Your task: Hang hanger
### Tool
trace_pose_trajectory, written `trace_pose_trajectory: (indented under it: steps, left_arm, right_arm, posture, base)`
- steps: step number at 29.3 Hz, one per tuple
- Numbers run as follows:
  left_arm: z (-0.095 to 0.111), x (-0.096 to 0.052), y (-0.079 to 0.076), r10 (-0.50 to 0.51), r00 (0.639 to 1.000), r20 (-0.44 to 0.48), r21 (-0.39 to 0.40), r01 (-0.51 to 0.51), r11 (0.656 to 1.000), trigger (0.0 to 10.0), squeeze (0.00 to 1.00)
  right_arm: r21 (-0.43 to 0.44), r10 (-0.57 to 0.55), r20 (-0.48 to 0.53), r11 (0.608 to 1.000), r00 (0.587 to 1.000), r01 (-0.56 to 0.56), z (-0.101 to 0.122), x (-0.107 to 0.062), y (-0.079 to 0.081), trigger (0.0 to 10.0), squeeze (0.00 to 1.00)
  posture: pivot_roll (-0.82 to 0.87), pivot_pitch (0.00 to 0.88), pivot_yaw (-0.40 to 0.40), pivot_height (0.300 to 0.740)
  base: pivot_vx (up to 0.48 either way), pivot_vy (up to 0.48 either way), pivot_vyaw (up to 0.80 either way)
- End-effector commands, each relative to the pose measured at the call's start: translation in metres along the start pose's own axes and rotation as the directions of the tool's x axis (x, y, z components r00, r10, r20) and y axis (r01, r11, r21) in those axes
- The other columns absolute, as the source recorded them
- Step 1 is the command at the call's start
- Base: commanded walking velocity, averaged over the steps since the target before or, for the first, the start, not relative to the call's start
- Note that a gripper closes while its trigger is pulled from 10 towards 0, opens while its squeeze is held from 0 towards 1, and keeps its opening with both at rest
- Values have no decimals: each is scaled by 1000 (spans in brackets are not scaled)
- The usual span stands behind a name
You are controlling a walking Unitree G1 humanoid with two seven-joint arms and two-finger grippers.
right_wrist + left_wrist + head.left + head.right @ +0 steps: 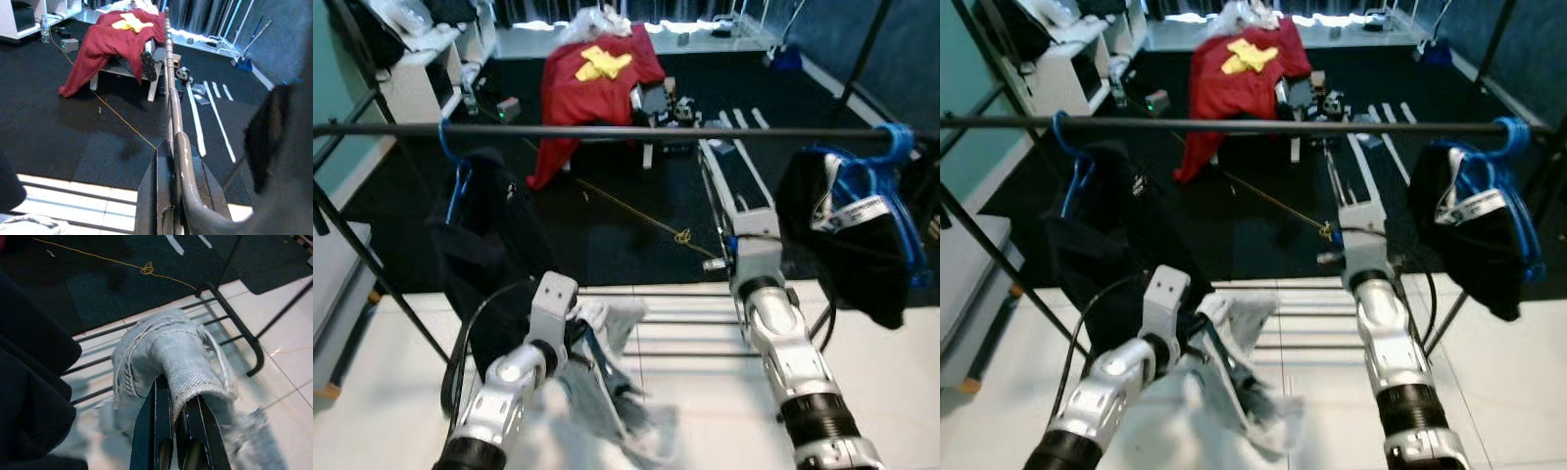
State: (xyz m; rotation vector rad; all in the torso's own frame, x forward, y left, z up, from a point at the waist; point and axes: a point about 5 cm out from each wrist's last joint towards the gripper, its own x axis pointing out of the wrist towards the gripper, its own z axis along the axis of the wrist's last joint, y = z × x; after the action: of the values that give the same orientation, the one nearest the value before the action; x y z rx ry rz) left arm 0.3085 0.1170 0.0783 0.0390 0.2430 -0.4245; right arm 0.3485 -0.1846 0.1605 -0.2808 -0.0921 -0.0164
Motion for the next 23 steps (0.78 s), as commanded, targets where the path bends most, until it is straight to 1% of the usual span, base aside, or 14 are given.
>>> trace_pose_trajectory:
  steps: [1,3,8,10,11,13,20,21,23]
  left_arm:
    - [1,-1,0,2,1000,9,9,-2,1000,10000,0]
    - [1,0,1,2,1000,5,13,-2,1000,10000,0]
    - [1,1,1,2,1000,4,15,-2,1000,10000,0]
    - [1,1,1,2,1000,-1,22,-2,1000,10000,0]
    - [1,1,1,2,1000,-1,22,-2,1000,10000,0]
    - [0,2,0,-3,1000,-4,40,3,999,10000,0]
    - [0,2,-1,-10,1000,-2,50,10,999,10000,0]
    - [0,2,0,-9,1000,0,54,9,999,10000,0]
    - [1,2,0,-8,1000,0,58,8,998,10000,0]
  right_arm:
    - [4,5,-5,1000,1000,-5,1,0,-1,10000,0]
    - [-11,23,17,1000,1000,-22,10,3,-2,10000,0]
    - [-15,27,25,1000,999,-26,15,5,-3,10000,0]
    - [-19,29,39,999,999,-28,21,8,-5,10000,0]
    - [-19,29,39,999,999,-28,21,8,-5,10000,0]
    - [-23,30,57,999,998,-29,31,12,-8,10000,0]
    - [-19,32,72,999,997,-31,41,15,-11,10000,0]
    - [-21,31,86,999,996,-29,46,16,-11,10000,0]
    - [-25,29,95,999,995,-27,49,17,-12,10000,0]
  posture:
    - [-9,93,33,740]
    - [-10,89,33,740]
    - [-10,88,33,740]
    - [-11,85,33,740]
    - [-11,85,33,740]
    - [-9,80,35,740]
    - [-9,76,37,740]
    - [-9,74,38,740]
    - [-8,73,41,740]
  base:
    - [364,0,0]
    - [349,0,0]
    - [342,0,0]
    - [266,0,0]
    - [266,0,0]
    - [0,0,0]
    - [0,0,0]
    - [0,0,0]
    - [0,0,0]
